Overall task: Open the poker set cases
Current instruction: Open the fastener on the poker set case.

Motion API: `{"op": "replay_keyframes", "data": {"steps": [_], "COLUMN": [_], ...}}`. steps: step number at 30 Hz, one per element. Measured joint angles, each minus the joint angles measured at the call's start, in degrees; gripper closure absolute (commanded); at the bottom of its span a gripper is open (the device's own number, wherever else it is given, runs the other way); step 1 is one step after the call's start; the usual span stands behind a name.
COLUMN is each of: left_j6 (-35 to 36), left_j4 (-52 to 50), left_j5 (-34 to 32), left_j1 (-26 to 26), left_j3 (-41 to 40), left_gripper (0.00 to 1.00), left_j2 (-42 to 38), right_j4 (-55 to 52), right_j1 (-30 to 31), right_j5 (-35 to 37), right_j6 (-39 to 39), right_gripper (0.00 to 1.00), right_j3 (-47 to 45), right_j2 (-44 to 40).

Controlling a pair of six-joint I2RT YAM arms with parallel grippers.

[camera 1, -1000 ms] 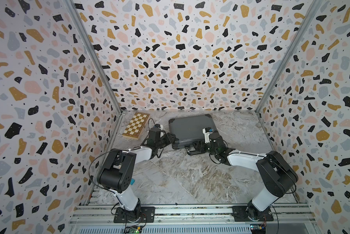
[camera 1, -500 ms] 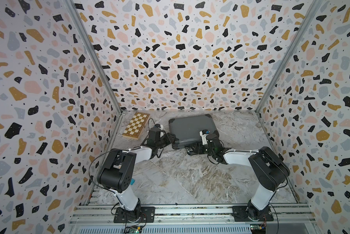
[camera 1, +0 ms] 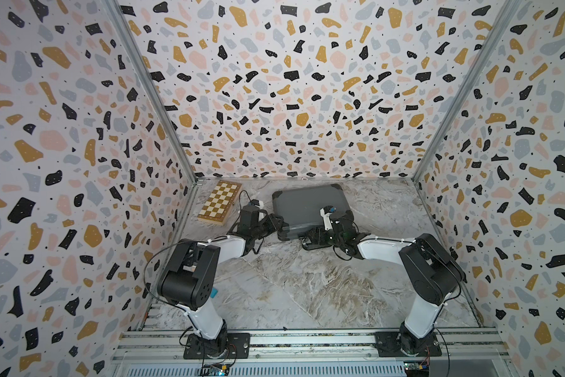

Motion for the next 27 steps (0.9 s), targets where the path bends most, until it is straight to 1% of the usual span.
{"op": "replay_keyframes", "data": {"steps": [8, 15, 20, 23, 27], "left_j6": [0.0, 0.0, 0.0, 0.0, 0.0], "left_j4": [0.0, 0.2, 0.3, 0.3, 0.3], "left_j5": [0.0, 0.0, 0.3, 0.3, 0.3], "left_j1": [0.0, 0.0, 0.0, 0.0, 0.0], "left_j3": [0.0, 0.0, 0.1, 0.2, 0.2], "left_gripper": [0.52, 0.52, 0.53, 0.53, 0.53], "left_j2": [0.0, 0.0, 0.2, 0.3, 0.3], "right_j4": [-3.0, -4.2, -4.1, -0.9, 2.6], "right_j1": [1.6, 2.4, 3.4, 5.6, 7.5], "right_j5": [3.3, 4.0, 3.1, 0.2, -0.7], "right_j6": [-3.1, -4.7, -5.6, -6.2, -7.0], "right_gripper": [0.27, 0.27, 0.27, 0.27, 0.26], "right_j3": [1.4, 1.4, 0.3, 0.3, -0.5], "right_j2": [0.0, -1.2, -4.5, -6.9, -8.9]}}
